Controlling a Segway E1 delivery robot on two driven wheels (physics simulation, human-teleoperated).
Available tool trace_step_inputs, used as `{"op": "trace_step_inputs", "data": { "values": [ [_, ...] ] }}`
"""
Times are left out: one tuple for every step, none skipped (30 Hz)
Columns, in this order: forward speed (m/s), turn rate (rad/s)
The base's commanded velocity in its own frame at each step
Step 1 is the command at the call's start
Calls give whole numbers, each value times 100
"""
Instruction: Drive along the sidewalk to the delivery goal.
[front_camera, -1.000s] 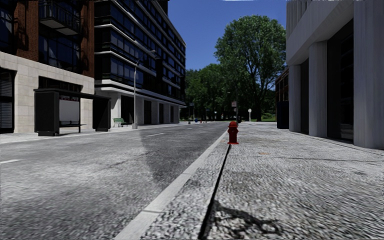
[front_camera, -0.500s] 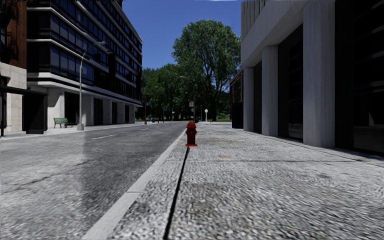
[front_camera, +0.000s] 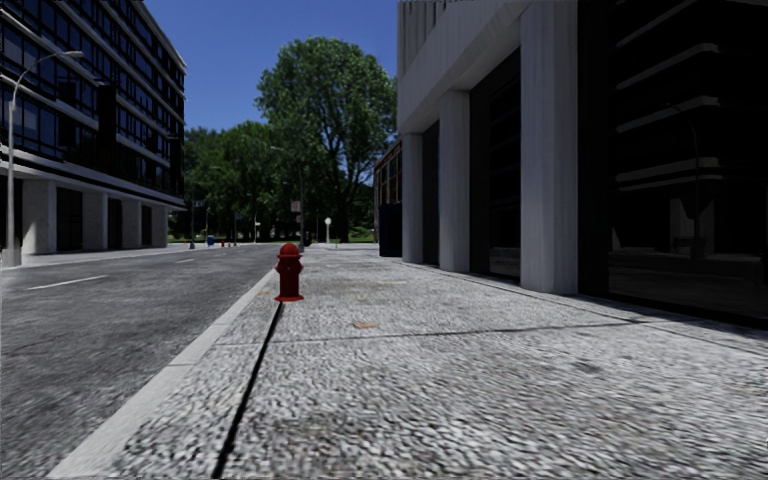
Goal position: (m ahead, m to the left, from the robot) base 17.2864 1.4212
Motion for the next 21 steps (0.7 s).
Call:
{"op": "trace_step_inputs", "data": {
  "values": [
    [131,-55],
    [131,-55],
    [131,-55],
    [131,-55],
    [131,-55],
    [131,-55],
    [131,-55],
    [131,-55],
    [131,-55],
    [131,-54],
    [131,-54],
    [131,-52],
    [131,-50],
    [131,-40],
    [131,-40],
    [131,0],
    [131,0],
    [131,0],
    [131,0],
    [131,0],
    [131,0]
  ]
}}
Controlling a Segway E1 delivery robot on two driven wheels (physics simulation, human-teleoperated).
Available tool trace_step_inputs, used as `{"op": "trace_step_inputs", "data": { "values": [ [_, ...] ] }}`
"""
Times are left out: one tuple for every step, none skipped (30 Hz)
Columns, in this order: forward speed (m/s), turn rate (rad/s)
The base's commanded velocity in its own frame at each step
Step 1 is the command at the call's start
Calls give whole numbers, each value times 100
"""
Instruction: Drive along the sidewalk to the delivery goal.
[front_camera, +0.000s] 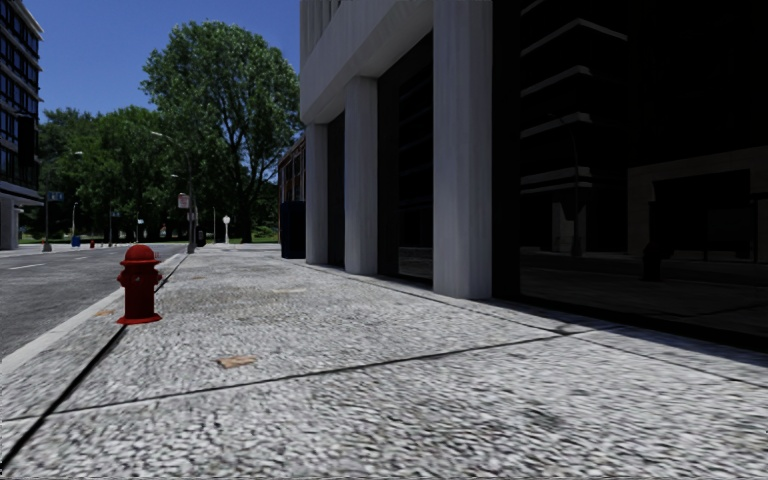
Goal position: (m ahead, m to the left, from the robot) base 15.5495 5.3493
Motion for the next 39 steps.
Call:
{"op": "trace_step_inputs", "data": {
  "values": [
    [131,0],
    [131,0],
    [131,0],
    [131,0],
    [137,0],
    [143,4],
    [143,4],
    [144,11],
    [145,18],
    [145,22],
    [145,22],
    [145,26],
    [145,27],
    [145,28],
    [145,29],
    [145,29],
    [145,30],
    [145,30],
    [145,31],
    [145,34],
    [145,34],
    [145,39],
    [145,40],
    [145,41],
    [145,41],
    [145,41],
    [145,41],
    [146,41],
    [146,41],
    [146,41],
    [150,41],
    [151,41],
    [153,41],
    [153,41],
    [154,41],
    [156,41],
    [158,41],
    [160,41],
    [160,41]
  ]
}}
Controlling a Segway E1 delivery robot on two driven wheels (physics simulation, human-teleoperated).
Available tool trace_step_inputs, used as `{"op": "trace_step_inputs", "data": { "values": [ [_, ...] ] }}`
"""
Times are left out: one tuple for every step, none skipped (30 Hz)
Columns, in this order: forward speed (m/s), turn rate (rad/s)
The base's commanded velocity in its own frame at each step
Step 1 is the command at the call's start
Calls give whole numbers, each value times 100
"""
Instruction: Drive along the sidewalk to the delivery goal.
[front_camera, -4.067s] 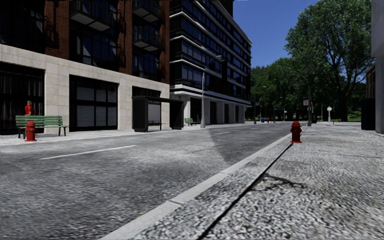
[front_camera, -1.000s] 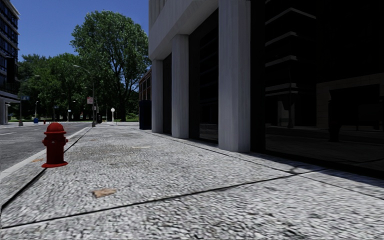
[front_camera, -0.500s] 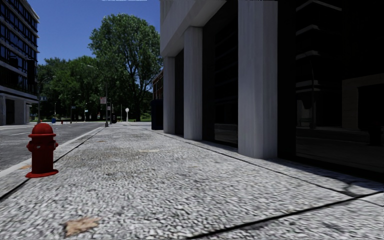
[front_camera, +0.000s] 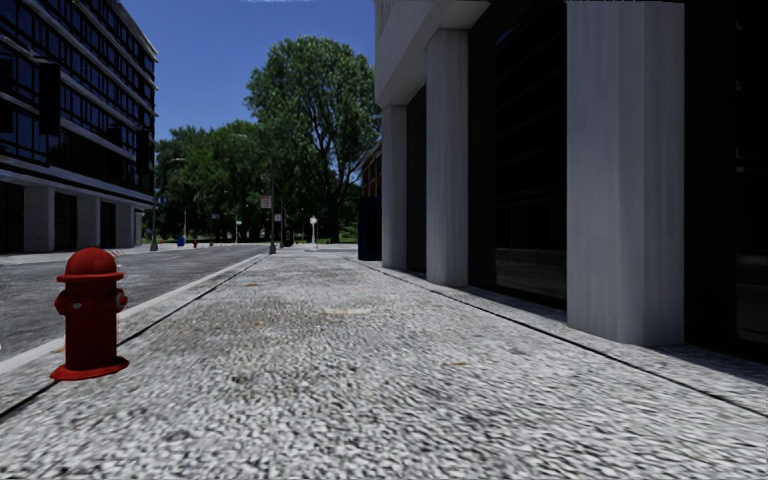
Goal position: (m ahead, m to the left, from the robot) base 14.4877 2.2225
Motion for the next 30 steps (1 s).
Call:
{"op": "trace_step_inputs", "data": {
  "values": [
    [160,41],
    [161,41],
    [162,41],
    [162,41],
    [164,41],
    [165,41],
    [166,39],
    [167,37],
    [167,37],
    [169,37],
    [170,37],
    [171,36],
    [171,36],
    [173,35],
    [176,34],
    [179,27],
    [179,27],
    [188,20],
    [200,16],
    [200,6],
    [200,6],
    [200,0],
    [200,0],
    [200,0],
    [200,0],
    [200,0],
    [200,0],
    [200,0],
    [200,0],
    [200,0]
  ]
}}
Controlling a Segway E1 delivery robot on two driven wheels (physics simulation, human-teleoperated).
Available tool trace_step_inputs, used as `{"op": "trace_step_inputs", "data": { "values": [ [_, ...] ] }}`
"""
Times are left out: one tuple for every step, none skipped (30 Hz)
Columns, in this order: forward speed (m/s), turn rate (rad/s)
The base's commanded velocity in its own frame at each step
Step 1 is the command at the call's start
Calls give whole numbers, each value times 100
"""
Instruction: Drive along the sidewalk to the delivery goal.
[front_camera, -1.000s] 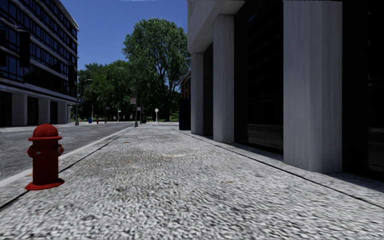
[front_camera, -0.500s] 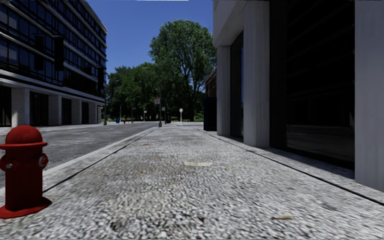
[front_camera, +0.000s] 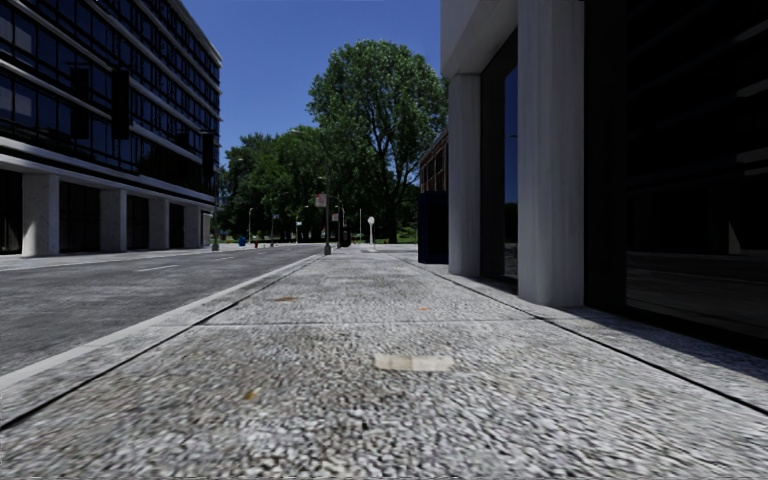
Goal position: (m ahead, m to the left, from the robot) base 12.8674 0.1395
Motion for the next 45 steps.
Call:
{"op": "trace_step_inputs", "data": {
  "values": [
    [200,0],
    [200,0],
    [200,0],
    [200,0],
    [200,0],
    [200,0],
    [200,0],
    [200,0],
    [200,0],
    [200,0],
    [200,0],
    [200,0],
    [200,0],
    [200,0],
    [200,0],
    [200,0],
    [200,0],
    [200,0],
    [200,0],
    [200,0],
    [200,0],
    [200,0],
    [200,0],
    [200,0],
    [200,0],
    [200,0],
    [200,0],
    [200,0],
    [200,0],
    [200,0],
    [200,0],
    [200,0],
    [200,0],
    [200,0],
    [200,0],
    [200,0],
    [200,0],
    [200,0],
    [200,0],
    [200,0],
    [200,0],
    [200,0],
    [200,0],
    [200,0],
    [200,0]
  ]
}}
